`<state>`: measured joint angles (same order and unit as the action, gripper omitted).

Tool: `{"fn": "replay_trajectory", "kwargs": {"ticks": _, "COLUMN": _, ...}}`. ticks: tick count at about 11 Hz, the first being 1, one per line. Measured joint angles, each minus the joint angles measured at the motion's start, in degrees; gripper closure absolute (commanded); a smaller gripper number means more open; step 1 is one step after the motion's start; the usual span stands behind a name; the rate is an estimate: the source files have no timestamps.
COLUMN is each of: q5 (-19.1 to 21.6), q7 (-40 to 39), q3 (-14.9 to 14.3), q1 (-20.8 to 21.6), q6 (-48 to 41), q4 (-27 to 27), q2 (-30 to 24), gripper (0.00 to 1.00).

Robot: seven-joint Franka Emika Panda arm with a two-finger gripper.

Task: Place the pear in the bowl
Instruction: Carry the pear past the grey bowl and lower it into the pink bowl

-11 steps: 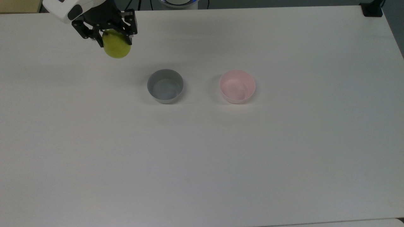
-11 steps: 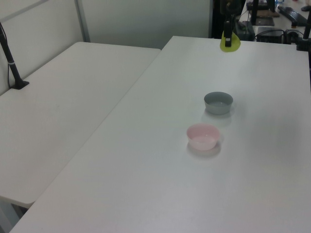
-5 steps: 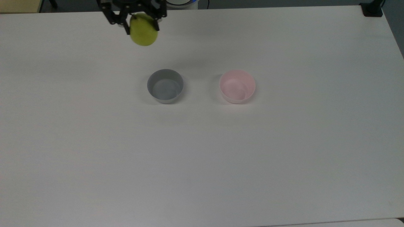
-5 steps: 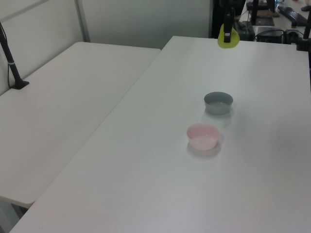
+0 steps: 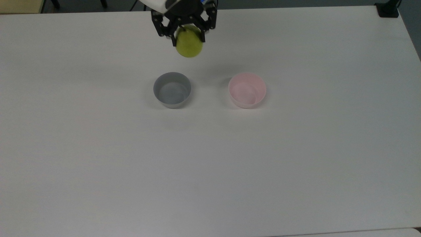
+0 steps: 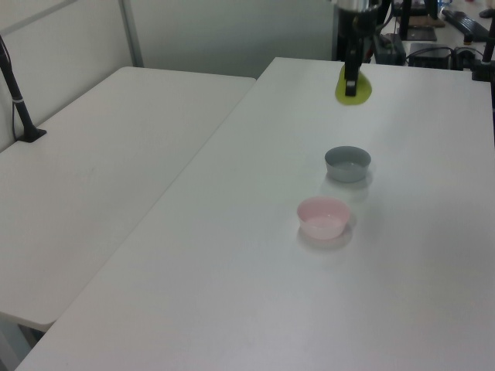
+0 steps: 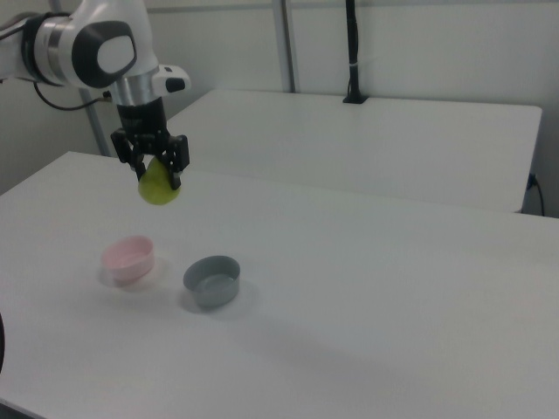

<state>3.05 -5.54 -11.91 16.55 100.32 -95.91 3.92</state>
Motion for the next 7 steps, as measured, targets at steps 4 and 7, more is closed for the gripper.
{"fn": "replay_trajectory", "kwargs": {"ticks": 4, "q5": 0.0, "q7": 4.1, "q3": 0.1, "q1": 6.2, "q6": 12.8, "q4": -8.6, "q2": 0.4, "gripper": 1.0}}
{"fn": "replay_trajectory", "kwargs": {"ticks": 7, "q5": 0.0, "q7": 6.6, "q3": 1.0, "q1": 9.3, "q6": 18.8, "q4": -12.3, "q2": 2.4, "gripper": 1.0}}
